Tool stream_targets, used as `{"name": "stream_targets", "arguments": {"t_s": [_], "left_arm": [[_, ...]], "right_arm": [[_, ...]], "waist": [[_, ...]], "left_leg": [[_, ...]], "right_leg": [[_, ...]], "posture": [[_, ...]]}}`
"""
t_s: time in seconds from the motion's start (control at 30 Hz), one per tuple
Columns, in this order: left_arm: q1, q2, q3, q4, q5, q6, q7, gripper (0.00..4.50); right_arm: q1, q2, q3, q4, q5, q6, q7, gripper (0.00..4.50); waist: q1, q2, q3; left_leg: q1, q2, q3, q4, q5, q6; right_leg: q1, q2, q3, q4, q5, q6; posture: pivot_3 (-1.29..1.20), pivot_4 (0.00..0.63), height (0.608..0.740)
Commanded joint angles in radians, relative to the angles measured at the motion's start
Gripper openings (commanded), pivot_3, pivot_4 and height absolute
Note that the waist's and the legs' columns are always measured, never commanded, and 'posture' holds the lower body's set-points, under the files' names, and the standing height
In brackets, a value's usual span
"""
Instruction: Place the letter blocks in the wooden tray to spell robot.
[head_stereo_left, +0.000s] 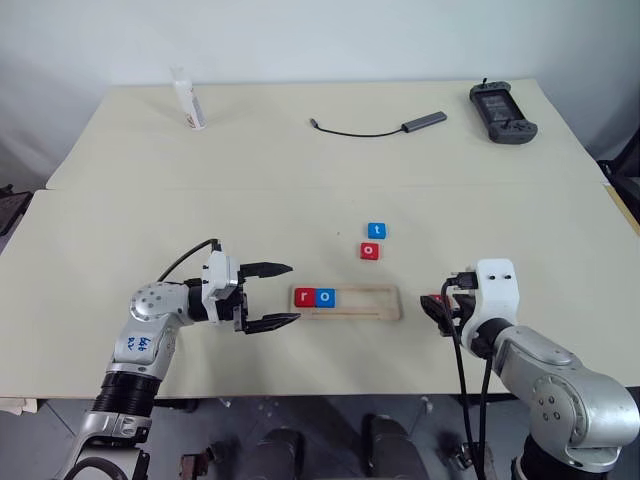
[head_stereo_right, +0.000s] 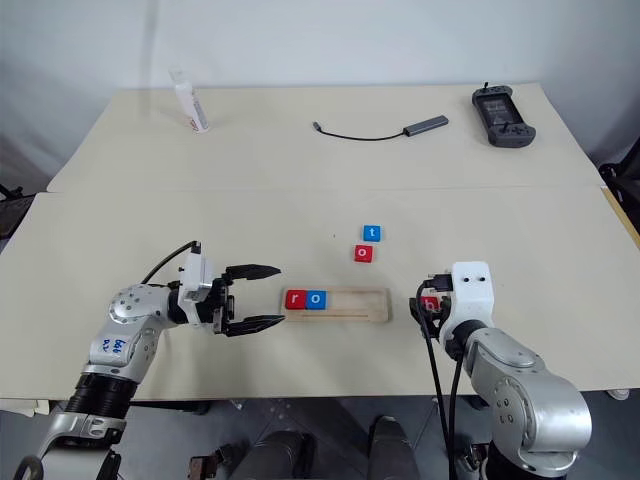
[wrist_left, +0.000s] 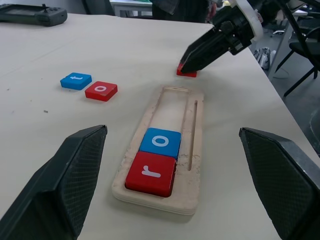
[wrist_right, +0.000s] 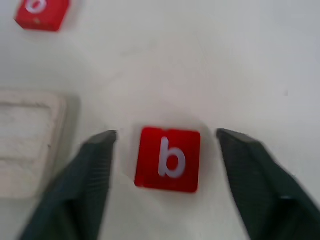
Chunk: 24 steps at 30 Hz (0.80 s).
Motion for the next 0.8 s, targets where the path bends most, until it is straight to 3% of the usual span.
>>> {"name": "stream_targets", "arguments": {"t_s": [0.03,0.23,0.4,0.6,0.8], "left_arm": [[-0.001,0.006,0.012,-0.019,0.001,-0.013,-0.004,4.50],[0.006,0.013,0.018,-0.026,0.001,-0.016,-0.002,4.50],[0.054,0.024,0.019,-0.103,-0.015,0.004,0.005,4.50],[0.153,0.048,0.034,-0.230,-0.038,0.052,0.020,4.50],[0.177,0.068,0.025,-0.298,-0.052,0.092,0.016,4.50]], "right_arm": [[0.002,-0.096,-0.022,-0.011,0.057,-0.037,0.103,4.45],[0.057,-0.429,-0.028,0.080,0.135,-0.255,0.398,4.45],[0.153,-0.667,-0.021,0.284,0.082,-0.741,0.769,4.45],[0.083,-0.771,0.111,0.610,0.007,-1.178,1.077,4.45],[-0.148,-0.719,0.308,0.951,-0.100,-1.399,1.209,4.45]], "waist": [[0.000,0.000,0.000],[0.003,0.000,0.000],[0.001,-0.001,0.000],[-0.001,-0.002,0.001],[0.000,-0.002,0.001]], "left_leg": [[0.000,0.000,0.000,0.000,0.000,0.000],[0.000,-0.001,0.000,0.000,0.000,0.001],[0.001,0.000,0.002,0.000,-0.001,0.002],[0.002,0.002,0.005,0.001,-0.001,0.002],[0.001,0.002,0.005,0.002,-0.001,0.002]], "right_leg": [[0.000,0.000,0.000,0.000,0.000,0.000],[0.001,0.000,-0.001,-0.003,0.000,0.000],[0.002,0.000,-0.001,-0.003,0.001,0.001],[0.002,0.000,0.000,-0.005,0.001,0.001],[0.002,0.000,0.001,-0.007,0.001,0.002]], "posture": [[0.00,0.150,0.740],[0.00,0.150,0.740],[0.00,0.150,0.740],[0.00,0.150,0.740],[0.00,0.150,0.740]]}}
